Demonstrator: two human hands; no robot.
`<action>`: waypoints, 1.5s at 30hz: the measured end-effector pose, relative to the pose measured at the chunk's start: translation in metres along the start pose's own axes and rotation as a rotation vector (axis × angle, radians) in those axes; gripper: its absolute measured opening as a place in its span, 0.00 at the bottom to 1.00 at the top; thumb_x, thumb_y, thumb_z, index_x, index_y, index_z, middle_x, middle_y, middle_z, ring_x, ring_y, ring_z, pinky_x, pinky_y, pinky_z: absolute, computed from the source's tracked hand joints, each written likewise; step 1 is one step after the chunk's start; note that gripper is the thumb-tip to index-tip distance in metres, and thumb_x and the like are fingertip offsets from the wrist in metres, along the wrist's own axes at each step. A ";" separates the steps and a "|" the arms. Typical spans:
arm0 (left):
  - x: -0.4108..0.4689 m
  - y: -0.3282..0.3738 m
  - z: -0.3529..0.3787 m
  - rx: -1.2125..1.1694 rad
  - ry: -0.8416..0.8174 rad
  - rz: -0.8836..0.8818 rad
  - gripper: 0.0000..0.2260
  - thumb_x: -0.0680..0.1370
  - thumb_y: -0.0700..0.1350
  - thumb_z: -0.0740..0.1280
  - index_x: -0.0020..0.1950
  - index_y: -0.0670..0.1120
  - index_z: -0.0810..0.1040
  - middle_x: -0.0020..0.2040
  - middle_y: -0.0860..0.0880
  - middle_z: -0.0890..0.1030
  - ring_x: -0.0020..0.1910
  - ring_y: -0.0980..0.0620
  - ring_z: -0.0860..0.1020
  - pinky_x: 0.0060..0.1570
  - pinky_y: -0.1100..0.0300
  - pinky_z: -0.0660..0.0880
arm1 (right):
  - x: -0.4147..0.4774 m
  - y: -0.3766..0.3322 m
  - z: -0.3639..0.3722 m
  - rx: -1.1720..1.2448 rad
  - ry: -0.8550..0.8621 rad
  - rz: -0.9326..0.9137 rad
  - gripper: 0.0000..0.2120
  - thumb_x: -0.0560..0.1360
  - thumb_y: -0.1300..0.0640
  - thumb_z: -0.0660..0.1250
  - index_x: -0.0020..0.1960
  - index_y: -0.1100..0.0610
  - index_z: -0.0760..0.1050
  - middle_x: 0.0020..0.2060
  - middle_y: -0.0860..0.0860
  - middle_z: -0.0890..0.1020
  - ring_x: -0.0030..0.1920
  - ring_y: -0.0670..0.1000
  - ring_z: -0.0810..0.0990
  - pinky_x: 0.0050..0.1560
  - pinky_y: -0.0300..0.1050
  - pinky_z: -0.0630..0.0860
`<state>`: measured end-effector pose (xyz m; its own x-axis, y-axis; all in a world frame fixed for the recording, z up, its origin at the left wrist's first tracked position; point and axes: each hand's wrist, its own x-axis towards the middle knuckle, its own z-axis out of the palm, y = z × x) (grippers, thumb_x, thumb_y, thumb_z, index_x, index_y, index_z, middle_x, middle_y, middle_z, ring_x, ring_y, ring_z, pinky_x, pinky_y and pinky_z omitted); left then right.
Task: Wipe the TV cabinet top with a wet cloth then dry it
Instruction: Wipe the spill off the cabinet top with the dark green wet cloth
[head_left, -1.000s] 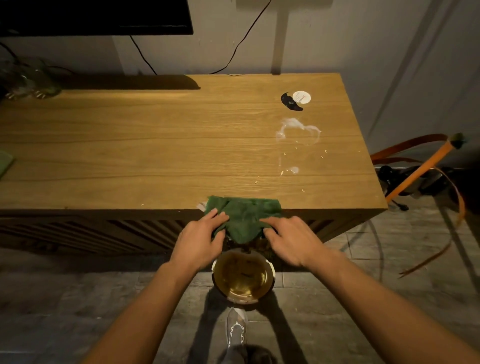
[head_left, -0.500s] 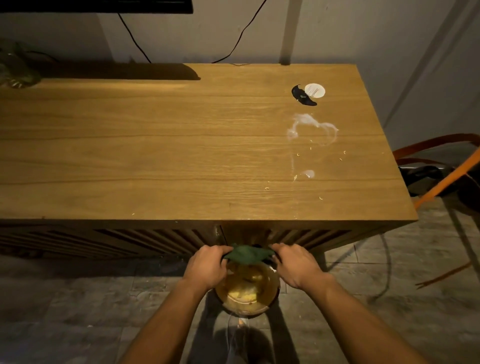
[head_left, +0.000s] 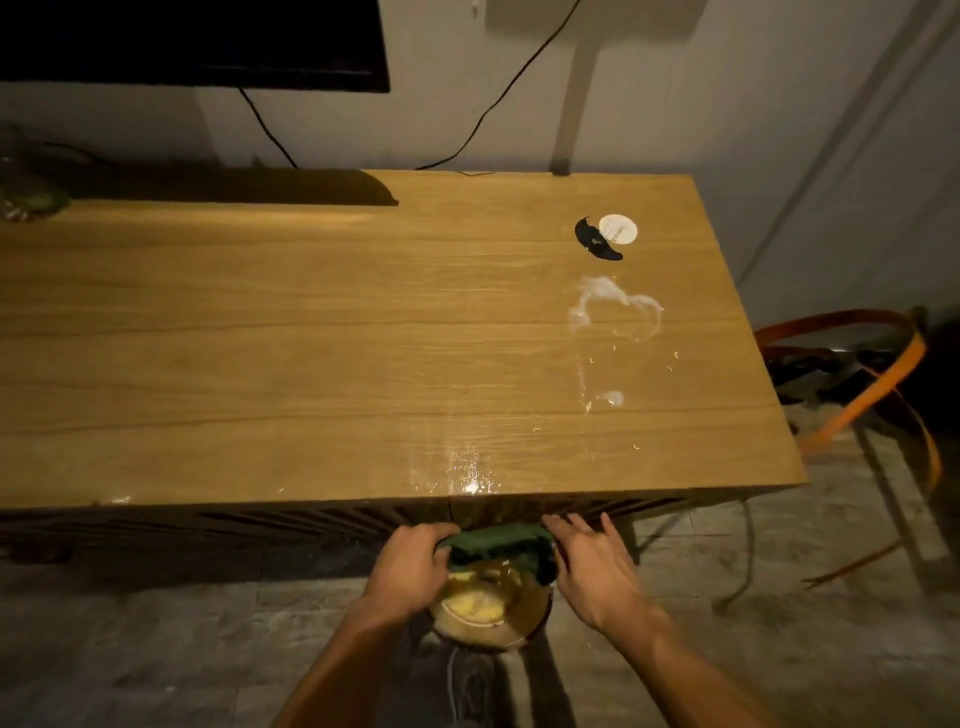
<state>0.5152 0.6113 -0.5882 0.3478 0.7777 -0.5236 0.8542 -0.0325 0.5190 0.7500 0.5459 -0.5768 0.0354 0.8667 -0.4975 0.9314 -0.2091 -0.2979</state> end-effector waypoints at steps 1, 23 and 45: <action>-0.003 0.004 -0.005 -0.009 0.006 0.000 0.17 0.78 0.42 0.63 0.66 0.54 0.79 0.60 0.50 0.83 0.62 0.48 0.78 0.62 0.58 0.72 | -0.002 -0.005 -0.006 0.008 0.020 0.009 0.23 0.80 0.55 0.56 0.75 0.47 0.64 0.71 0.45 0.72 0.74 0.45 0.63 0.77 0.49 0.45; -0.034 0.126 -0.187 -0.058 -0.105 0.321 0.11 0.76 0.42 0.66 0.54 0.54 0.83 0.50 0.58 0.85 0.51 0.61 0.79 0.55 0.64 0.75 | -0.061 -0.017 -0.246 0.256 -0.178 -0.071 0.10 0.80 0.51 0.62 0.57 0.42 0.79 0.49 0.39 0.82 0.52 0.41 0.77 0.54 0.40 0.73; 0.283 0.268 -0.307 0.148 0.391 0.155 0.08 0.74 0.40 0.66 0.51 0.49 0.72 0.49 0.46 0.79 0.48 0.43 0.77 0.46 0.46 0.78 | 0.279 0.051 -0.453 0.040 0.103 -0.199 0.12 0.82 0.55 0.58 0.60 0.54 0.78 0.45 0.56 0.80 0.46 0.56 0.75 0.44 0.48 0.71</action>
<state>0.7235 1.0153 -0.3897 0.3284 0.9345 -0.1374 0.8595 -0.2353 0.4538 0.9714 0.9820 -0.3612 -0.1090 0.9338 -0.3409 0.9085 -0.0455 -0.4153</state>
